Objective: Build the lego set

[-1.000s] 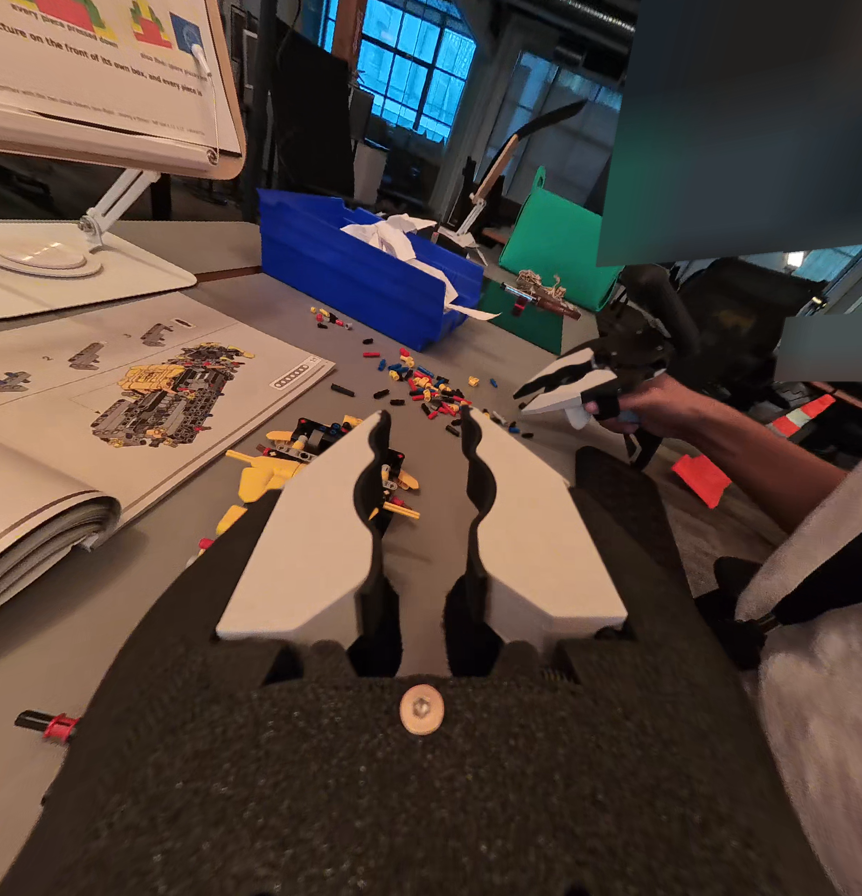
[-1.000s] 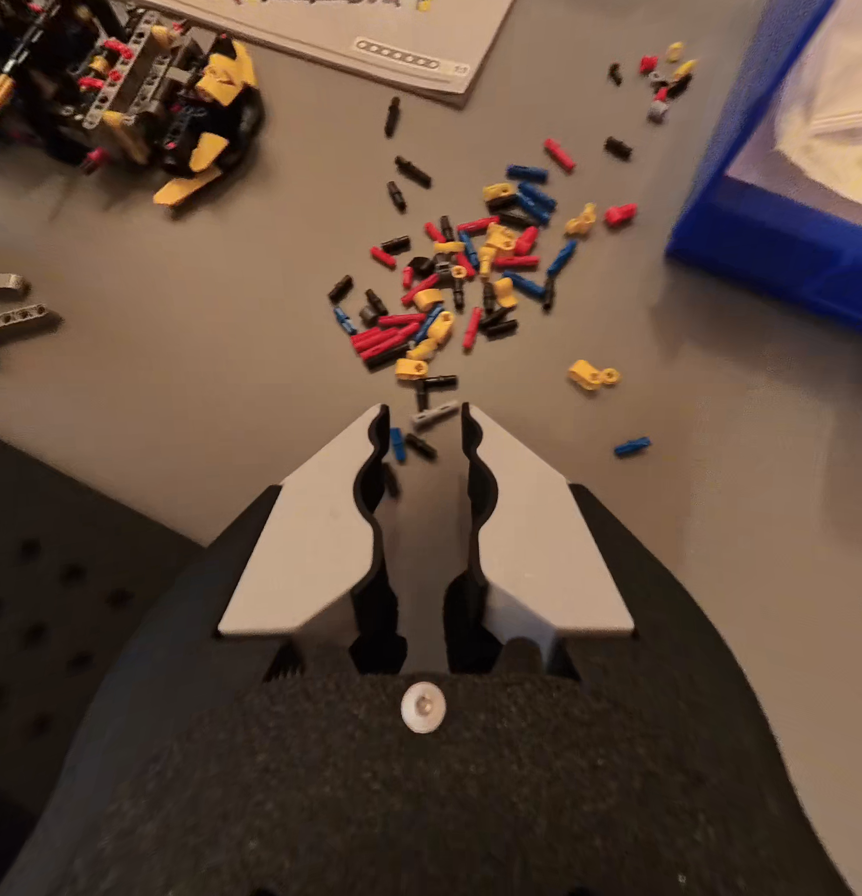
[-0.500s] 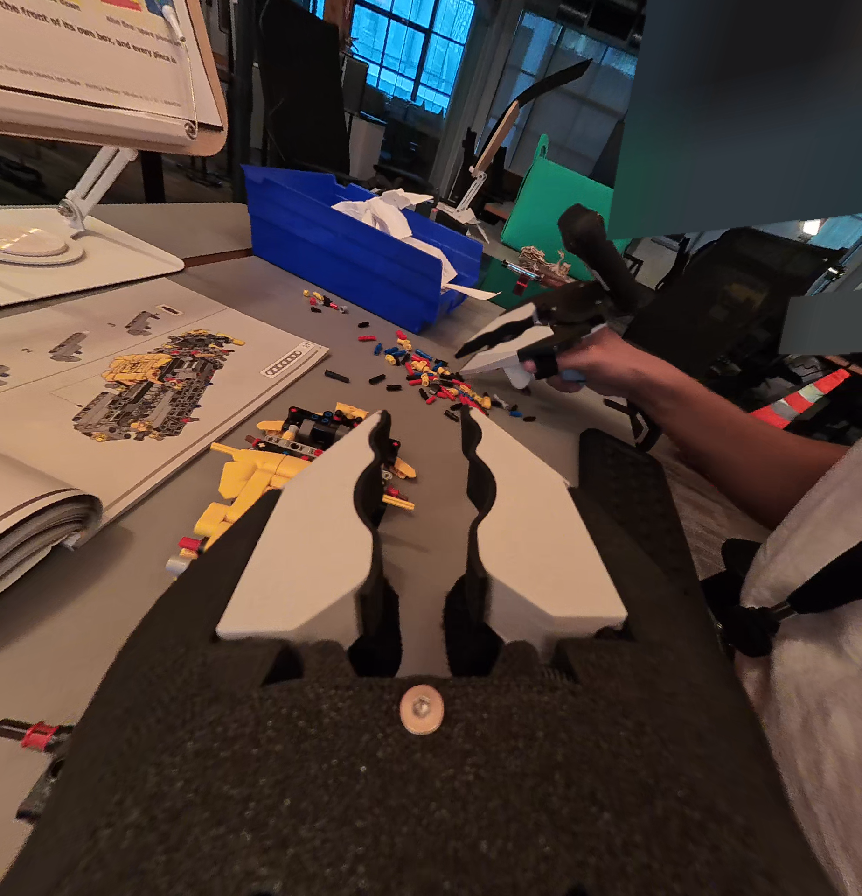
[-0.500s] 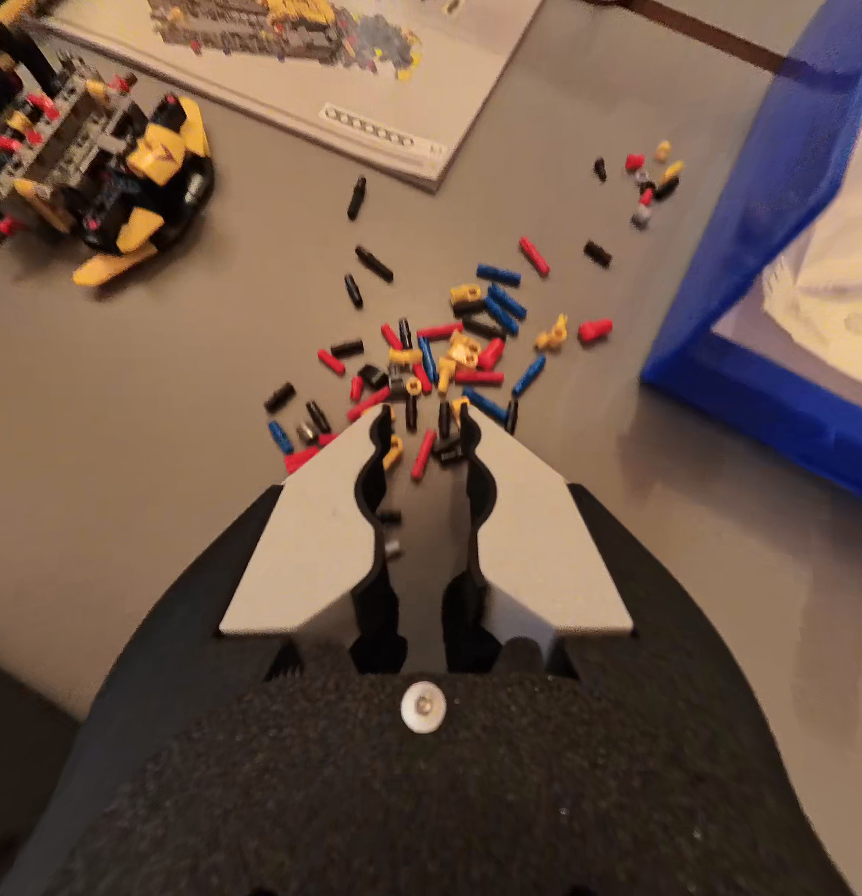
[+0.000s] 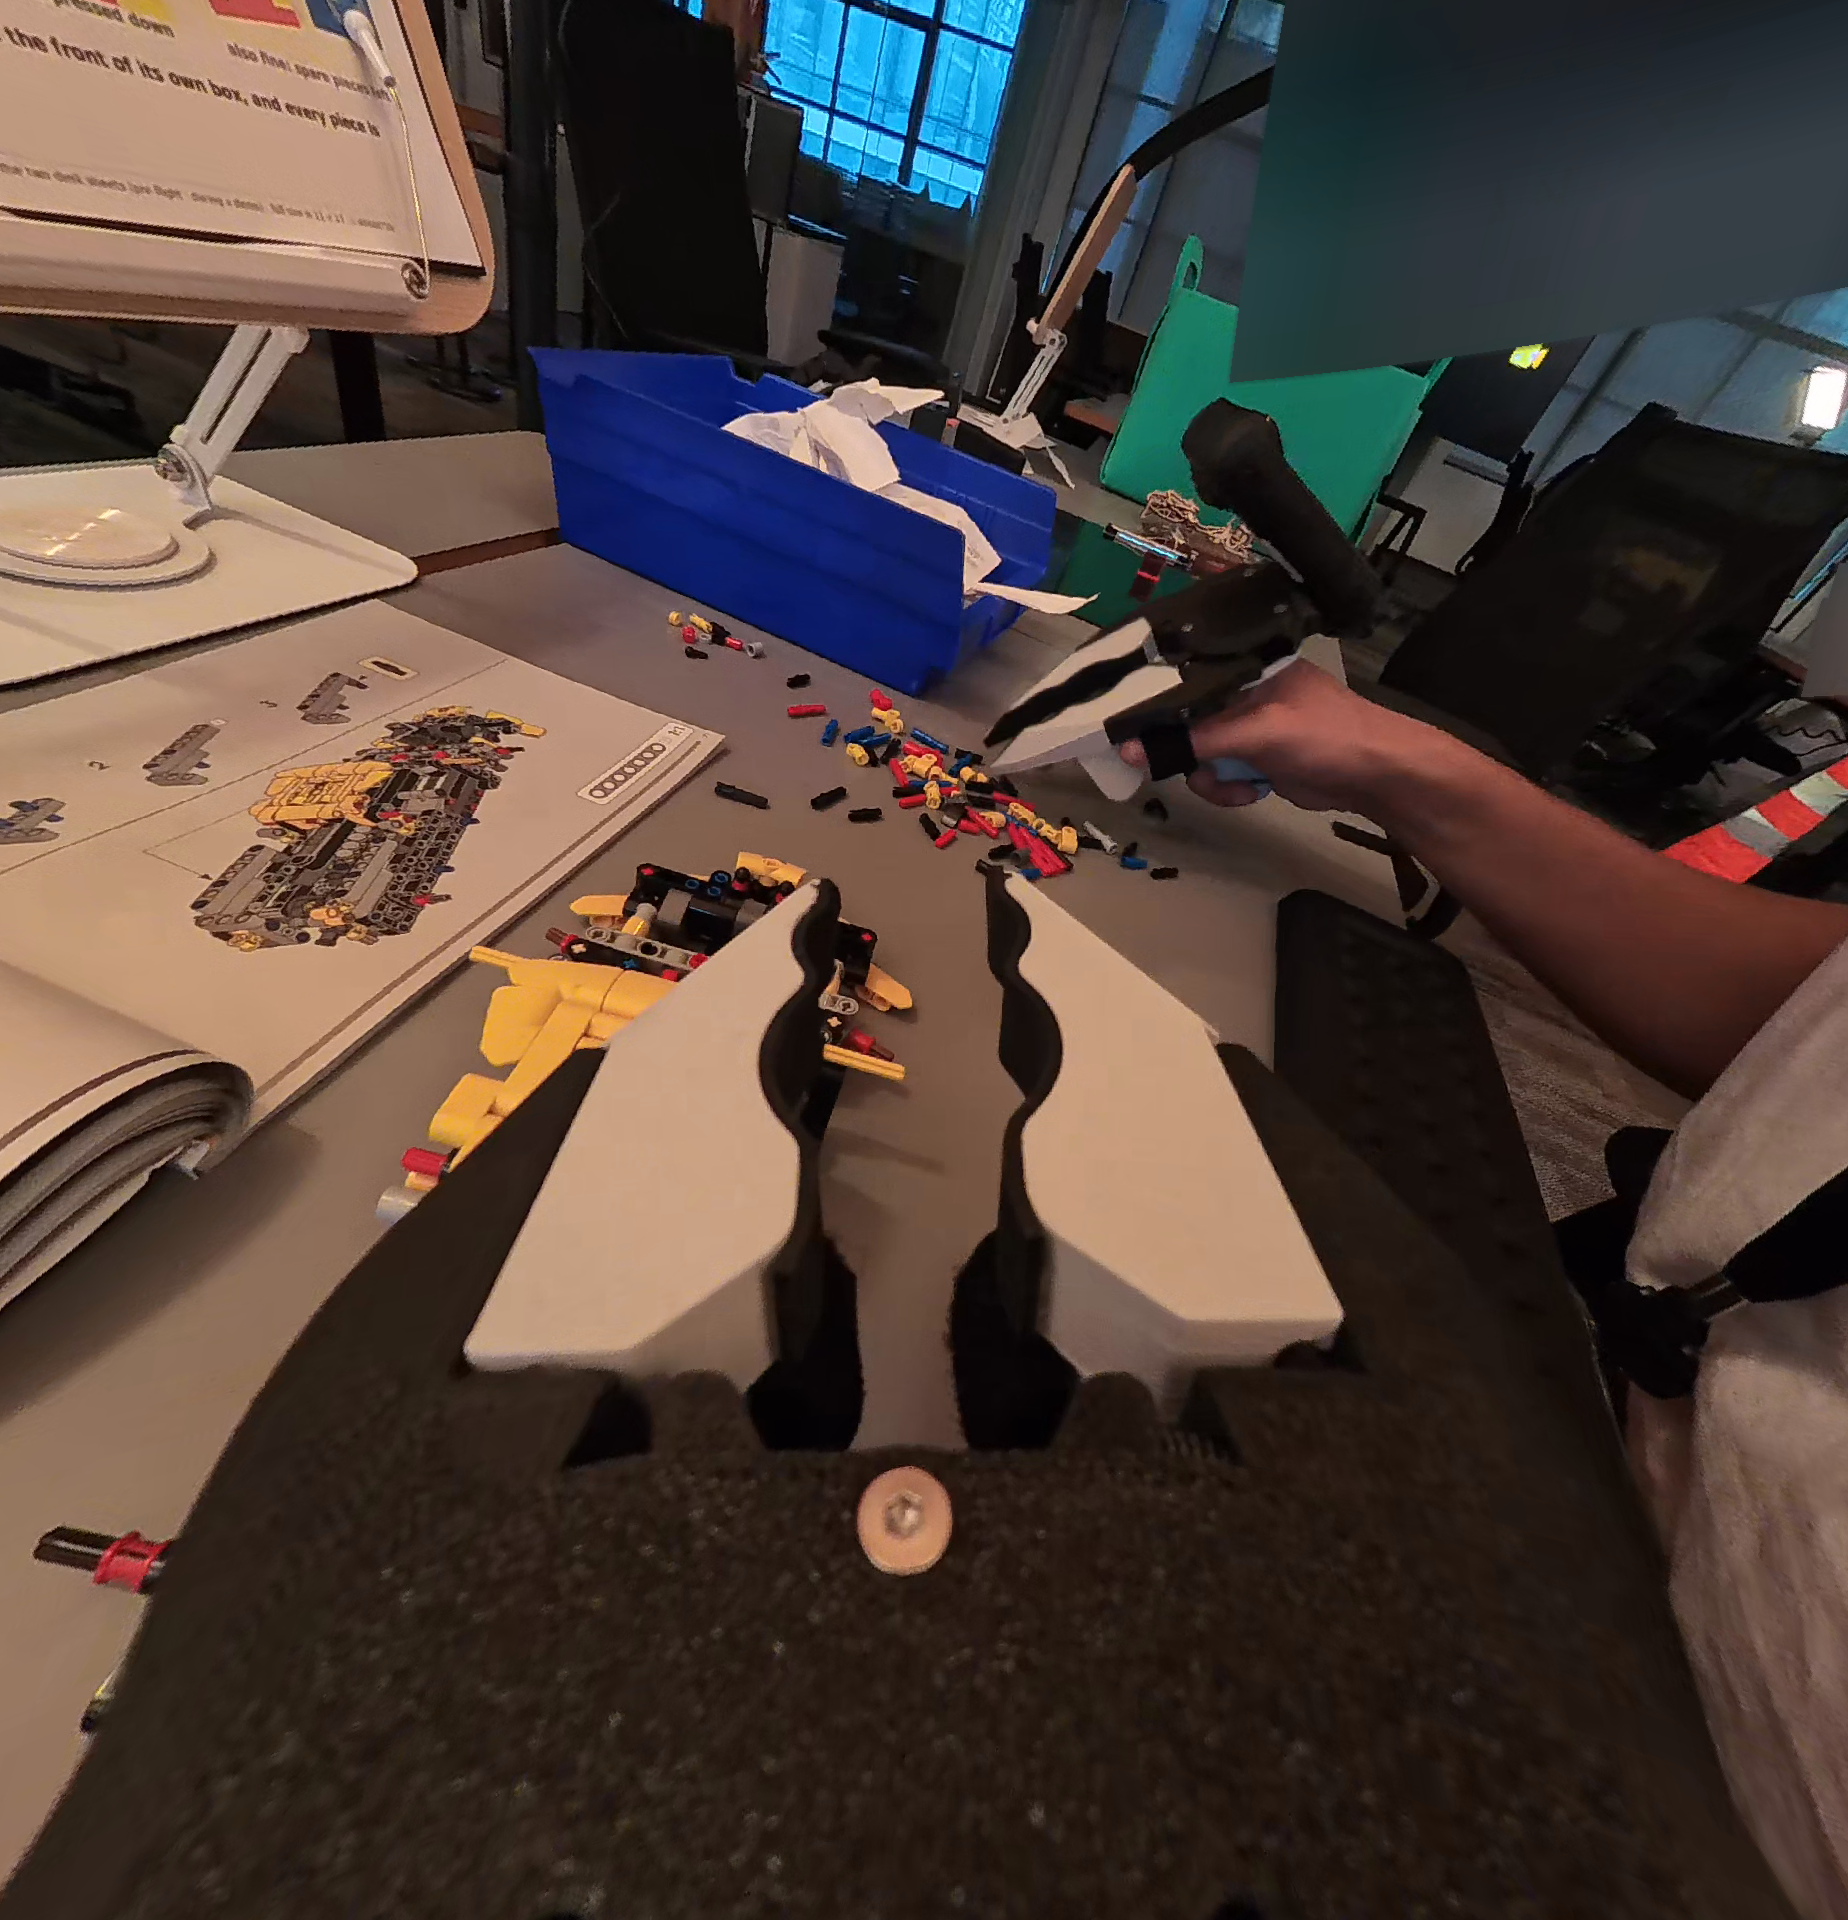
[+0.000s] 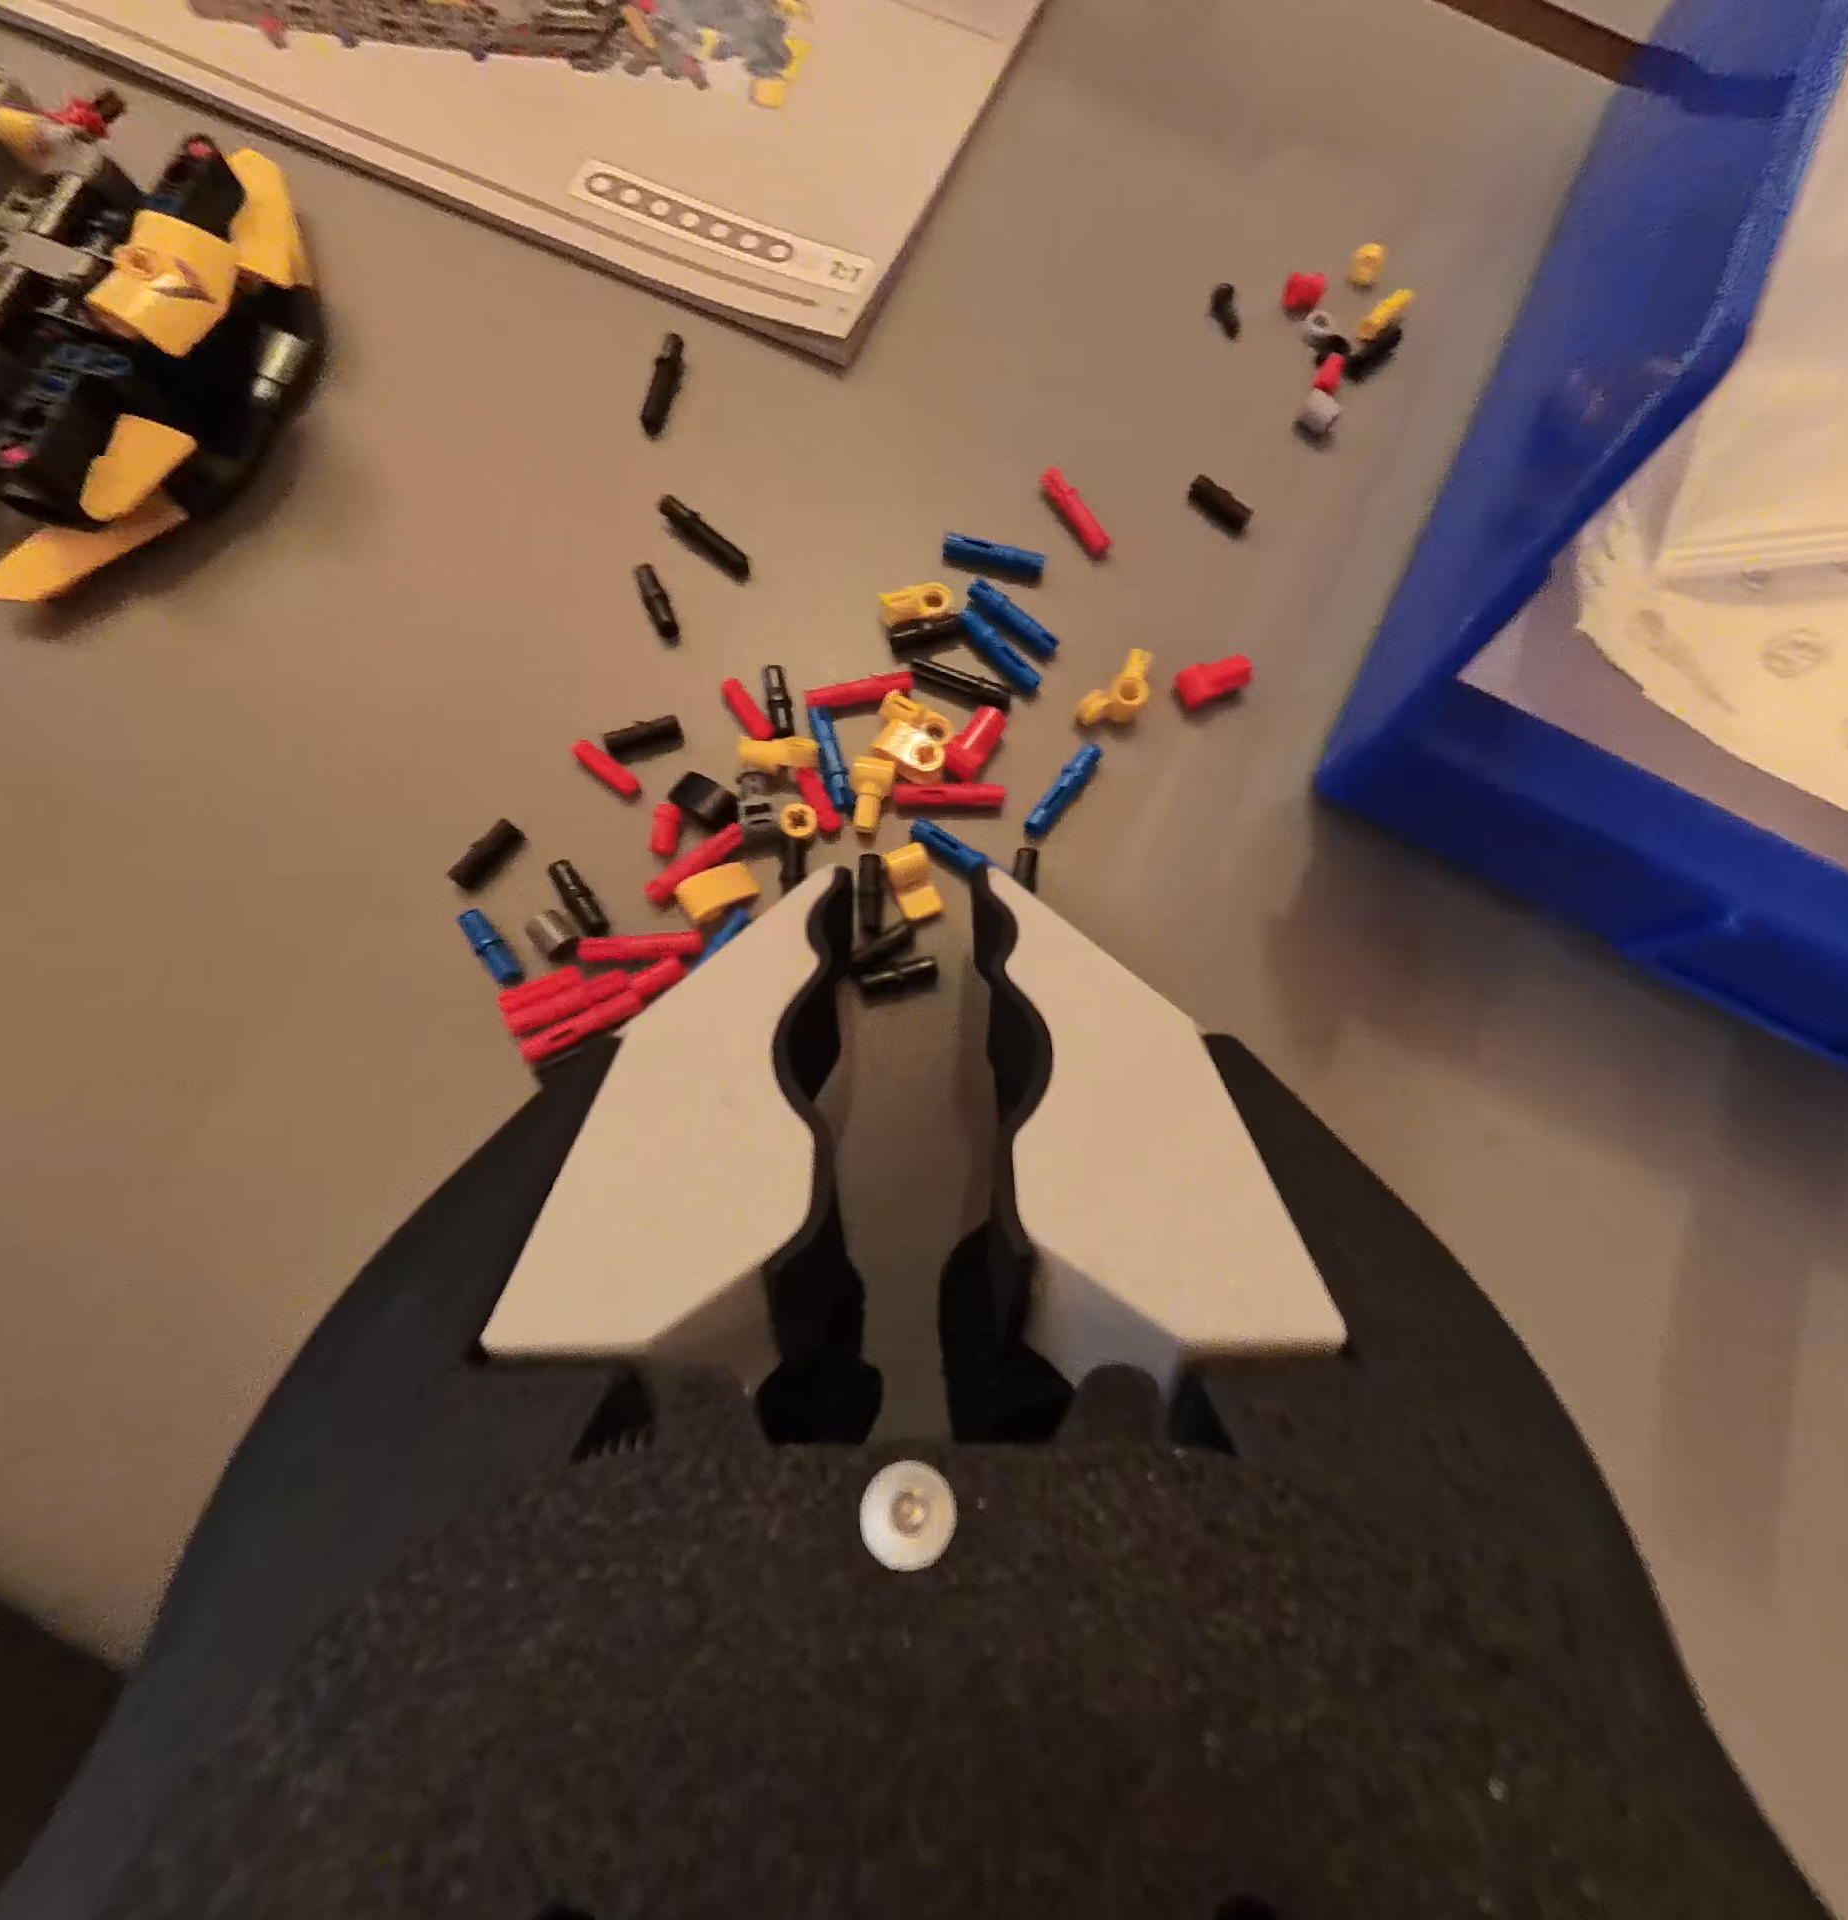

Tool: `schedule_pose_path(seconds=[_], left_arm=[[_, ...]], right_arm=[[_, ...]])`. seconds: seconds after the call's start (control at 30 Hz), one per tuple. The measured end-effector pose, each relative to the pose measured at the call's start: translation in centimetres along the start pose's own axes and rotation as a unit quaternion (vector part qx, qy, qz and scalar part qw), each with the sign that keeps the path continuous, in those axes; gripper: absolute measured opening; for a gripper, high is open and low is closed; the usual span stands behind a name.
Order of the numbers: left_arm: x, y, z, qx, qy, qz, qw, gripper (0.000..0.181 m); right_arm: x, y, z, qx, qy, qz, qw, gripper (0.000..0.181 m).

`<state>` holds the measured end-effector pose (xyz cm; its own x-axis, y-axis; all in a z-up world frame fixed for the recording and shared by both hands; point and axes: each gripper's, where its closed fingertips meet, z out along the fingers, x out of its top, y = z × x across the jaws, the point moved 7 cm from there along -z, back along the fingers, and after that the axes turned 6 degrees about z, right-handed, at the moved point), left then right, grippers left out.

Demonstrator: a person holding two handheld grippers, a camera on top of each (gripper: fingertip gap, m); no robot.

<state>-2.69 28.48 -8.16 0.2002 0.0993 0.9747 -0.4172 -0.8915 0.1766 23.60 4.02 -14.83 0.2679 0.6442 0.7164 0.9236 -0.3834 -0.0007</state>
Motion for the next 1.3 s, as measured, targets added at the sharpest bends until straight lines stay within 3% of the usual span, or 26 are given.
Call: schedule_pose_path(seconds=[0.43,0.67,0.87,0.93,1.13,1.3], left_arm=[[-0.2,-0.1,0.0,0.004,-0.005,0.0,1.0,0.029],[-0.2,-0.1,0.0,0.003,-0.004,-0.002,1.0,0.028],[-0.1,0.0,0.0,-0.003,0.002,-0.006,1.0,0.028],[0.0,0.1,0.0,-0.007,0.006,-0.008,1.0,0.028],[0.4,0.4,-0.4,-0.019,0.023,-0.013,0.999,0.029],[0.6,0.8,-0.4,-0.026,0.026,-0.003,0.999,0.029]], right_arm=[[4.4,1.1,2.7,-0.036,0.044,0.001,0.998,0.024],[5.7,1.8,2.5,-0.062,0.082,0.021,0.995,0.027],[8.6,1.4,5.0,-0.102,0.099,0.156,0.977,0.043],[9.8,1.7,6.3,-0.144,0.086,0.177,0.97,0.05],[10.7,4.4,9.1,-0.224,0.043,0.232,0.946,0.047],[10.2,4.1,10.5,-0.259,0.039,0.243,0.934,0.033]])
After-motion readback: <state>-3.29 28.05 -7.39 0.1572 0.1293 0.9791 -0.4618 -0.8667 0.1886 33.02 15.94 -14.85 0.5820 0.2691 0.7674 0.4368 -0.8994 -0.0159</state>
